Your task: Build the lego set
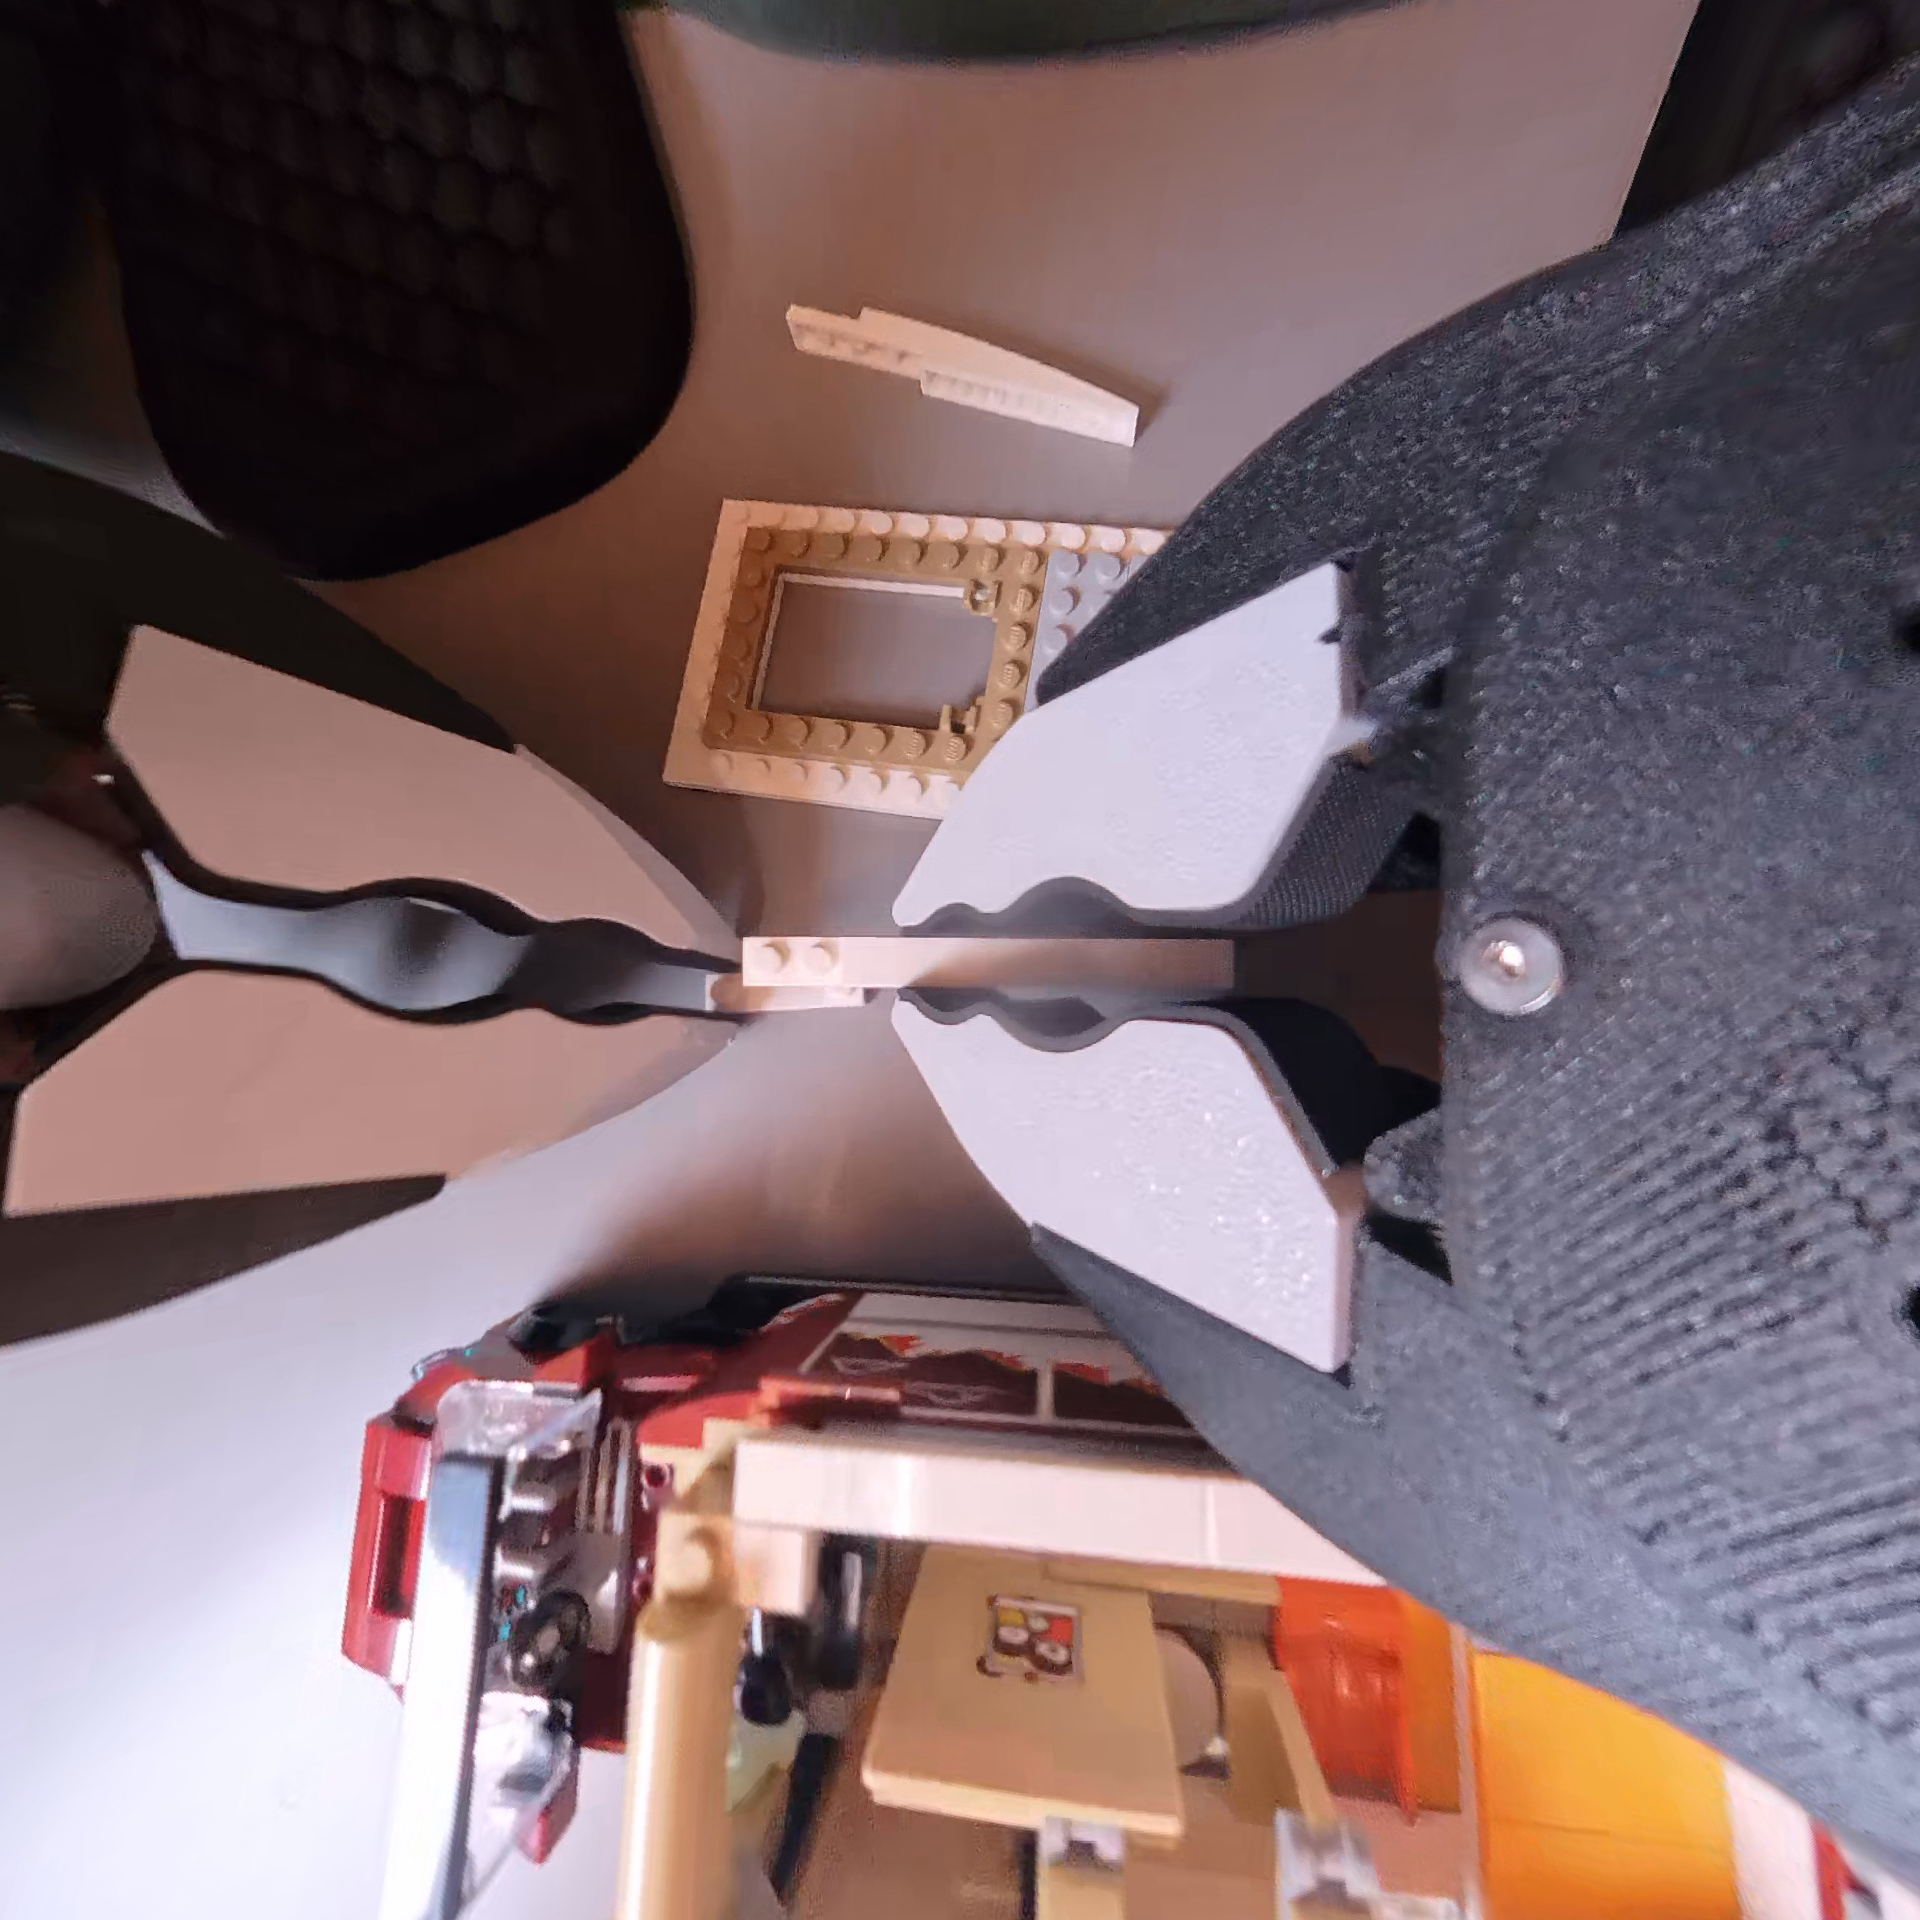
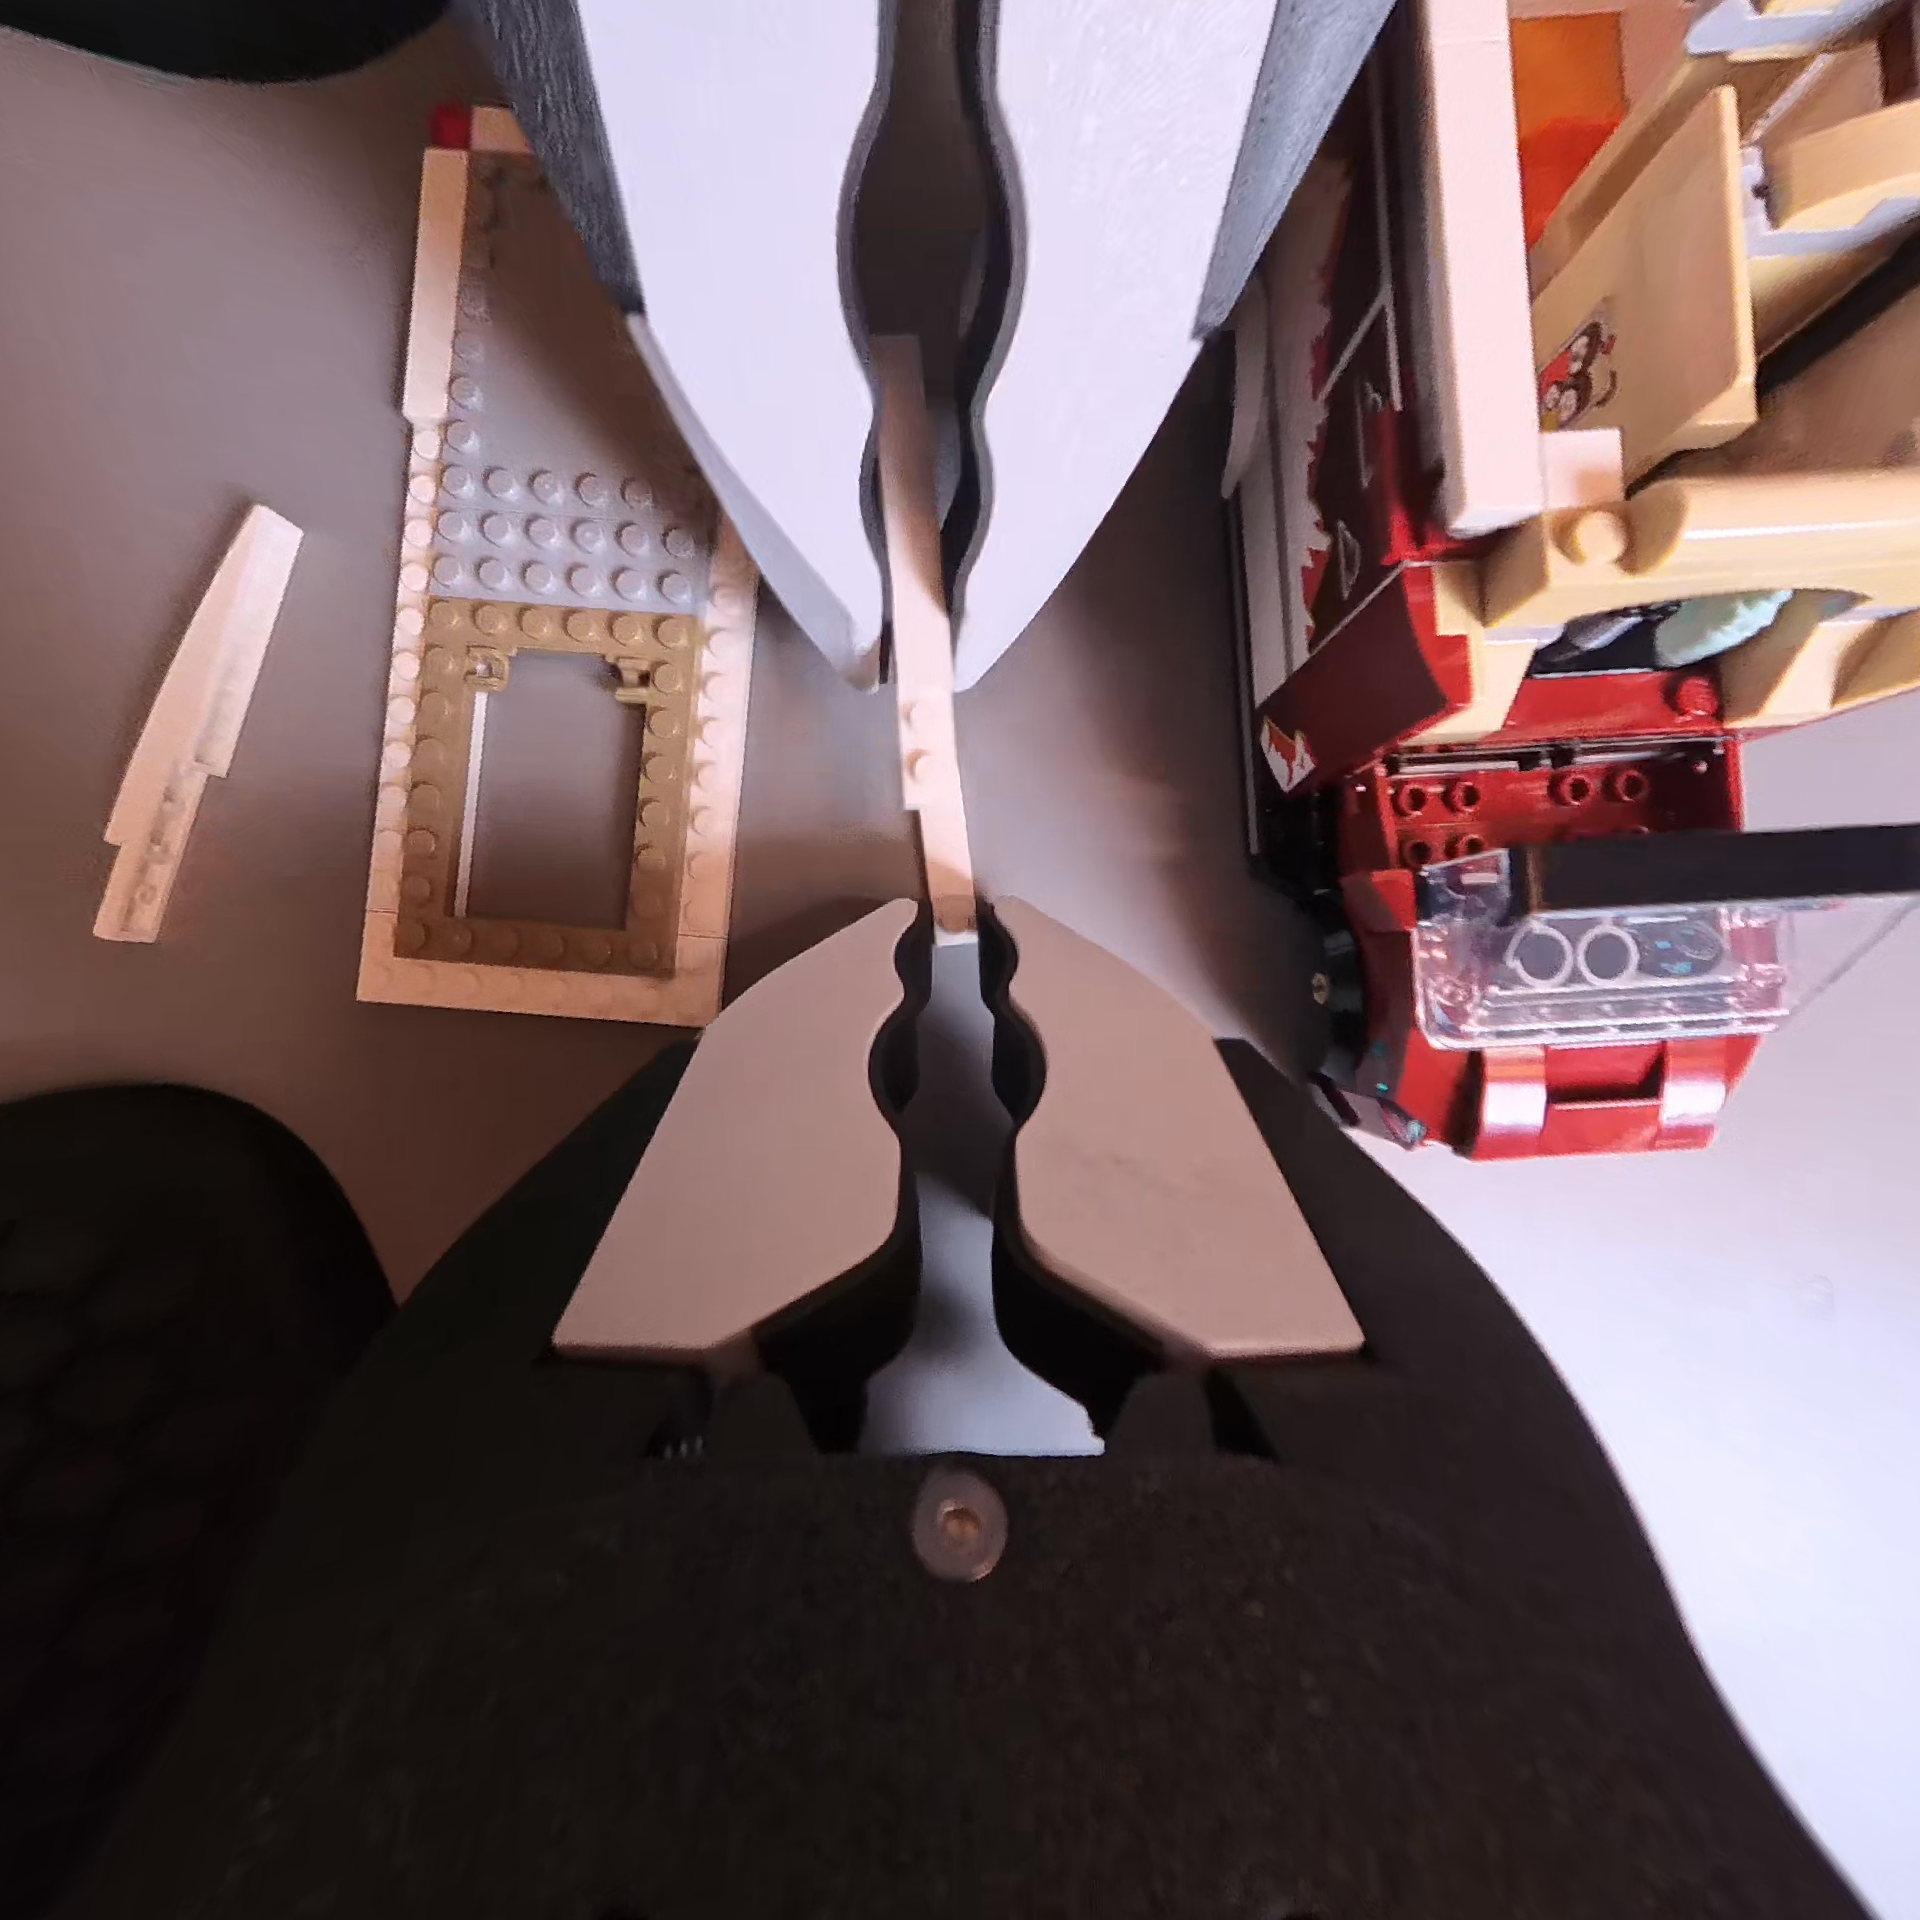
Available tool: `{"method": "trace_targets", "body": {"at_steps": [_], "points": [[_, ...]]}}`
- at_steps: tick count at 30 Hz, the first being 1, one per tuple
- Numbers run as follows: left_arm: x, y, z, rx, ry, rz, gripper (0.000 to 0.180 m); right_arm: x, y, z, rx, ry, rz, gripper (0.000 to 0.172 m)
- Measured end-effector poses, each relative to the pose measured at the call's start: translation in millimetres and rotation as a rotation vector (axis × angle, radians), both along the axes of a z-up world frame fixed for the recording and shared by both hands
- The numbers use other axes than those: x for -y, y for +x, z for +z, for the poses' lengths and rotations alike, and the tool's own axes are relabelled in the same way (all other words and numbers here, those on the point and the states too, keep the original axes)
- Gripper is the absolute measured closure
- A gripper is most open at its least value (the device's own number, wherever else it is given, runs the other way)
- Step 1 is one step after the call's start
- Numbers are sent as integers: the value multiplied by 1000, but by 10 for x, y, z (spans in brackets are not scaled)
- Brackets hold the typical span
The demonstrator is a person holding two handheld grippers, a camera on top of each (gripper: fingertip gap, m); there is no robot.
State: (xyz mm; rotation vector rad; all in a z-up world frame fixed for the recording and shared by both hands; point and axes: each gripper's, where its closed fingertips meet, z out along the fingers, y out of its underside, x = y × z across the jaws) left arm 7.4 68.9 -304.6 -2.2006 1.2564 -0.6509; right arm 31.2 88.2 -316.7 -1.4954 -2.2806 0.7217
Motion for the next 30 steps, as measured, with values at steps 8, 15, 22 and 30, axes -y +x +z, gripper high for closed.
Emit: {"method": "trace_targets", "body": {"at_steps": [8, 15, 22, 30], "points": [[121, 70, 259, 279, -168, 5, 172, 21, 30, 85, -15, 3, 10, 153], [189, 123, 482, 501, -320, -20, 172, 230, -175, 721, -388, 14, 115, 150], [167, 111, 518, 518, -286, -7, 163, 224, -164, 739, -326, -115, 41, 165], [-29, -113, 409, 113, 296, 115, 161, 72, -190, 740, -172, -900, -275, 166]]}}
